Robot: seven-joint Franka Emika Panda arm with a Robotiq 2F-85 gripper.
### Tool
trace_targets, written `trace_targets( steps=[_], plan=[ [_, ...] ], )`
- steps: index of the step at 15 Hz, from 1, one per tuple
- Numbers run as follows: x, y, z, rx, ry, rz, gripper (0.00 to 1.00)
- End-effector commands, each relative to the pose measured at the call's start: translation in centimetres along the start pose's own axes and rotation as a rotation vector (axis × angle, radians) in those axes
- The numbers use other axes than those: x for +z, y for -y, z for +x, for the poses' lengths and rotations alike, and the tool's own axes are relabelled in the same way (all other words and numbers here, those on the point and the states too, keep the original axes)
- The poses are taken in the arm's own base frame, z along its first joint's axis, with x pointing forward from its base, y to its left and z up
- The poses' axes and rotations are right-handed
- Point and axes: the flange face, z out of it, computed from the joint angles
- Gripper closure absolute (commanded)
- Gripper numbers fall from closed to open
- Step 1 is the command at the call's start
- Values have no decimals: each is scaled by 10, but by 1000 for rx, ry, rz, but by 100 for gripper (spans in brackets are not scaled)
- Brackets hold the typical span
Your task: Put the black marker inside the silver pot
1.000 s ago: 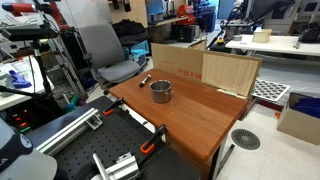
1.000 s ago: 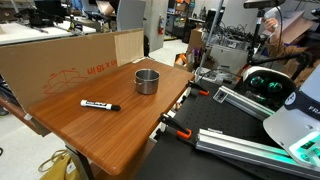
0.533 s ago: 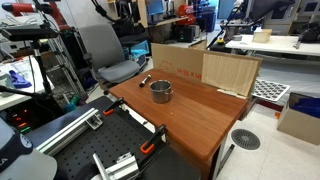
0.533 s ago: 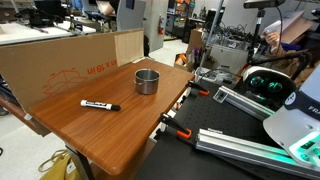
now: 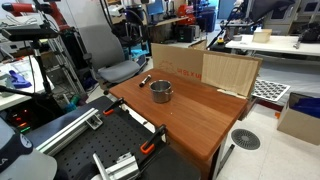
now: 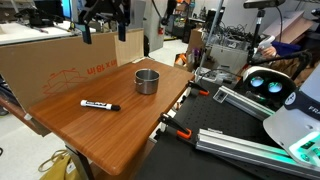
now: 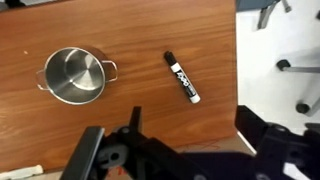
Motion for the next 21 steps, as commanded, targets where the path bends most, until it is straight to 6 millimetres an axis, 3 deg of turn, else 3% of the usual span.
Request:
trace_targets(
  steps=[1,10,17,21],
  plan=[
    [27,14,24,11,38,-53,0],
    [125,25,44,-72,144,-320,0],
    [160,56,48,-243,173,-341,0],
    [180,60,52,-298,184,-361,0]
  ],
)
